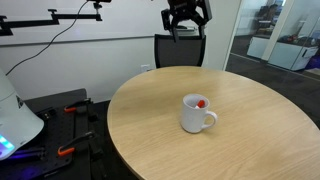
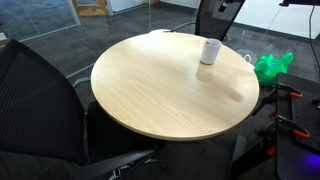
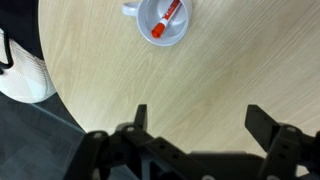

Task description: Remove the marker from the mug and put it on the table

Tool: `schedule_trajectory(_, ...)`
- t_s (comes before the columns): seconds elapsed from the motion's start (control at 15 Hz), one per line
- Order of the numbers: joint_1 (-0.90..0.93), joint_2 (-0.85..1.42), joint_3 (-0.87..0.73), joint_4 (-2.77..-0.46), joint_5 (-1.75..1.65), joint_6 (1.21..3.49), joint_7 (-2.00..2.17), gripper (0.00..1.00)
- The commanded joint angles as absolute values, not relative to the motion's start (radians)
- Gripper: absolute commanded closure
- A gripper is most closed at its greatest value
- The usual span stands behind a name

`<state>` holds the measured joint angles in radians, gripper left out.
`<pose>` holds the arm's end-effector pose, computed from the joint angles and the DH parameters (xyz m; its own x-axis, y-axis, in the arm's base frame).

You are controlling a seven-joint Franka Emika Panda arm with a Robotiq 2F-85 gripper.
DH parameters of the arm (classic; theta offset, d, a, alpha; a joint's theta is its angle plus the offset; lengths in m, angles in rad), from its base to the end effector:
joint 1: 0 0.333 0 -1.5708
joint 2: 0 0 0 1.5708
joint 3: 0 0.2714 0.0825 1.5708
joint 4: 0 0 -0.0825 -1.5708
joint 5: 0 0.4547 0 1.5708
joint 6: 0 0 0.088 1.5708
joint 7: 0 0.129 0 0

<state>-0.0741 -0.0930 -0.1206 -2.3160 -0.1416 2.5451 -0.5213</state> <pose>0.5816 -0.1140 0.3056 0.8753 0.4311 0.2191 0.3791 -0.8931 0.2423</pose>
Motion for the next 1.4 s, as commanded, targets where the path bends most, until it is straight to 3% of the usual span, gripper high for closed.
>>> schedule_trajectory(0.0, -0.083, -0.094, -0.128, -2.315, -0.113, 2.498, -0.472, 0.00)
schedule_trajectory(1.33, -0.144, -0.019, -0.141, -2.319, -0.156, 2.549, -0.068, 0.00)
